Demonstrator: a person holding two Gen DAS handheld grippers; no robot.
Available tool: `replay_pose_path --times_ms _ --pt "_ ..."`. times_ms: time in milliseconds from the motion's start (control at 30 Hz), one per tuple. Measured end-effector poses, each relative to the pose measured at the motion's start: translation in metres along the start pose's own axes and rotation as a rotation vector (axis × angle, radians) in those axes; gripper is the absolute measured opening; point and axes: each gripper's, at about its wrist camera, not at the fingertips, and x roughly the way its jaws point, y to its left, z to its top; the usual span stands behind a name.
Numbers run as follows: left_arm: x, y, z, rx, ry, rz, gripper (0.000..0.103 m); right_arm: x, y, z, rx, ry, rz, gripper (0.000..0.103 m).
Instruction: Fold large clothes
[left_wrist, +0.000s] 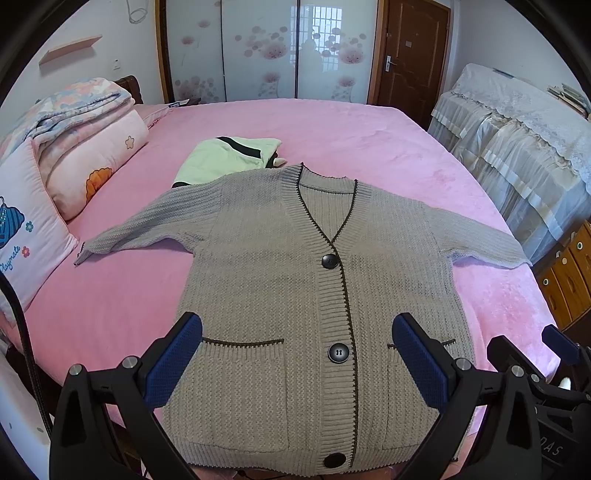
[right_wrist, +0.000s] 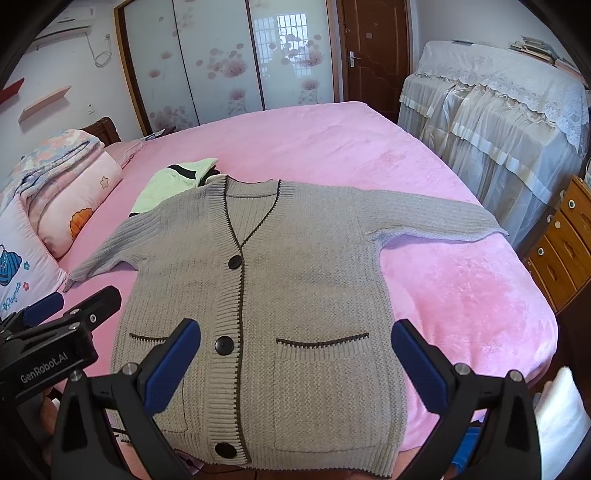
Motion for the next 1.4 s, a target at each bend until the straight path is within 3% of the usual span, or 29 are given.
replay_pose_path --times_ms 1400 --pt "-0.0034 -0.0055 -0.0029 0.030 -0.011 0.042 0.102 -0.0081 -0.0019 0.0060 -0.020 -0.071 -0.033 0.103"
